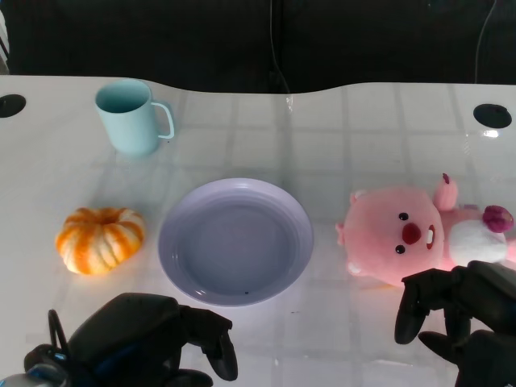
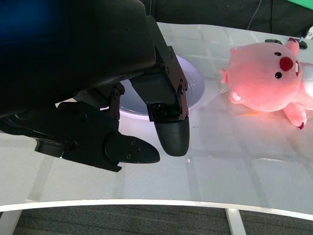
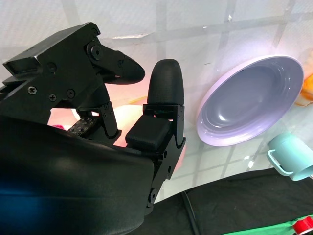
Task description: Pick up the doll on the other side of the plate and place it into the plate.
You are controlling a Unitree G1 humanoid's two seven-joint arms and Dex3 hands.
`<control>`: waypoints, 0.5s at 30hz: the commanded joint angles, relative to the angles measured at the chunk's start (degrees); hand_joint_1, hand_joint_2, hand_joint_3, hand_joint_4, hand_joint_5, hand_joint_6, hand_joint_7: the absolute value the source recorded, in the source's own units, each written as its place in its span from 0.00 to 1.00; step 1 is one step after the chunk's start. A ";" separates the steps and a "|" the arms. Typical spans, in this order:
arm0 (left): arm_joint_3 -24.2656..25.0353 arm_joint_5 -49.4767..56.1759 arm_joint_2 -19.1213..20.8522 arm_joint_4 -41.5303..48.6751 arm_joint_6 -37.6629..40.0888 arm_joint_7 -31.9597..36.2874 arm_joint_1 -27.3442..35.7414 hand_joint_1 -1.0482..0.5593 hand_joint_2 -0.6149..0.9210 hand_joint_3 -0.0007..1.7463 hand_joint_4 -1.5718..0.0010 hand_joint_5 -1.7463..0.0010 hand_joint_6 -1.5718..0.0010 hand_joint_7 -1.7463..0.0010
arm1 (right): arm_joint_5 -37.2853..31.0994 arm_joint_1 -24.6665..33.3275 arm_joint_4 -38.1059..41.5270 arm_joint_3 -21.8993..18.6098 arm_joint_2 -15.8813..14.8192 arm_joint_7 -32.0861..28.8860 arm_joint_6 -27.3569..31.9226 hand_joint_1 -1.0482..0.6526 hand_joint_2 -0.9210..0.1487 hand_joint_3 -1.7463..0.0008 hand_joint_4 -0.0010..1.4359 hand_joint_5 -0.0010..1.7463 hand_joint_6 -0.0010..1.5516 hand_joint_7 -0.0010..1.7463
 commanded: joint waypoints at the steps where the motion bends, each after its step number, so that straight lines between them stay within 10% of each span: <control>1: 0.32 0.20 0.73 0.28 0.35 0.05 -0.46 0.52 1.00 0.13 0.54 0.22 0.46 0.56 | -0.41 -0.41 0.18 -0.24 -0.96 -0.16 -0.10 0.57 0.37 0.45 0.56 0.88 0.54 0.59; 15: 0.40 -0.13 0.65 0.36 0.49 -0.05 -0.54 0.51 1.00 0.14 0.54 0.23 0.46 0.56 | -0.53 -0.48 0.63 -0.11 -0.82 -0.34 -0.42 0.57 0.38 0.43 0.57 0.87 0.55 0.58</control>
